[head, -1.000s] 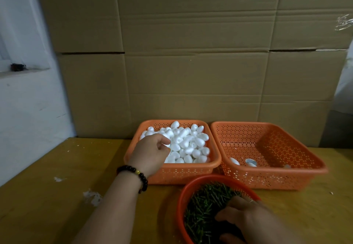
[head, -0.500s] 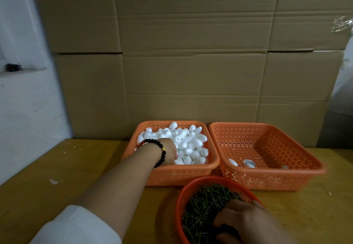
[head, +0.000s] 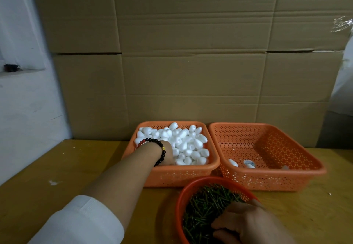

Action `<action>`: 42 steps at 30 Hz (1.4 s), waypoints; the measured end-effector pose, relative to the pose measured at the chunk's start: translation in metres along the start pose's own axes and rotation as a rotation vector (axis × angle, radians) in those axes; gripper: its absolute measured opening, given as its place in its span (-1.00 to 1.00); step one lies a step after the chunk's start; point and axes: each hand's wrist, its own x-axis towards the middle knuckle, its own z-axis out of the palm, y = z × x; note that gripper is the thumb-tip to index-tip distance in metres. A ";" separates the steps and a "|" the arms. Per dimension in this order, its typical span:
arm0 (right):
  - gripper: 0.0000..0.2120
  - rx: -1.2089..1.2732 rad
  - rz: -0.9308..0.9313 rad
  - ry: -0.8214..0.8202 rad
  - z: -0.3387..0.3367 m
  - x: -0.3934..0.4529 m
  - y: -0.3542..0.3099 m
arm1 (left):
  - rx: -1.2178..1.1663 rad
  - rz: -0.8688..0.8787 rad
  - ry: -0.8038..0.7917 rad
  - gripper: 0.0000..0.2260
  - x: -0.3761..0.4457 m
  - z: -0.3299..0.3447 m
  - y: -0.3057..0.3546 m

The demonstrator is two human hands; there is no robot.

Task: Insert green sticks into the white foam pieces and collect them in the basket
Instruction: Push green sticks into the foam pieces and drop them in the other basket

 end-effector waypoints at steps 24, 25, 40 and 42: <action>-0.84 0.159 0.187 0.064 -0.043 -0.069 0.100 | -0.919 0.116 0.405 -0.78 0.007 0.020 -0.033; -0.81 0.184 0.190 0.064 -0.041 -0.071 0.100 | -1.007 0.123 0.410 -0.76 0.007 0.020 -0.034; -0.66 0.182 0.197 0.352 -0.047 -0.066 0.098 | -2.457 0.502 -0.176 -0.83 -0.071 0.043 0.006; -0.61 0.193 0.197 0.371 -0.049 -0.066 0.097 | -2.558 0.519 -0.250 -0.76 -0.077 0.045 0.009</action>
